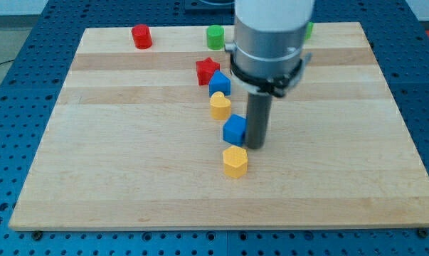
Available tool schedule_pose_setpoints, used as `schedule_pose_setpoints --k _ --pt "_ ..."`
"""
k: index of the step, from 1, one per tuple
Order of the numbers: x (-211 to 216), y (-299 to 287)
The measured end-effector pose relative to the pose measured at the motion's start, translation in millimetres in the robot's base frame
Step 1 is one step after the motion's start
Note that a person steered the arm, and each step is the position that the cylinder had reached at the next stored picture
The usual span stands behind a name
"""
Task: Push the yellow heart in between the blue blocks
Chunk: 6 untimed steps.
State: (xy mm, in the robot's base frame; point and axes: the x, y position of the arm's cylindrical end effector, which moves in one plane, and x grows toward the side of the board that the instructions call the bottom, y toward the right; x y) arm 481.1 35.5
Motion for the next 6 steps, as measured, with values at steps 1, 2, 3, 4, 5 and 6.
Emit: schedule_pose_setpoints --k 1,2,3,4,5,6 --pt "-17.6 -42.0" --pt "-6.4 -17.6" --pt "-32.8 -13.5" --pt "-53.3 -19.2" --pt "-44.0 -24.8" --pt "22.8 -25.5"
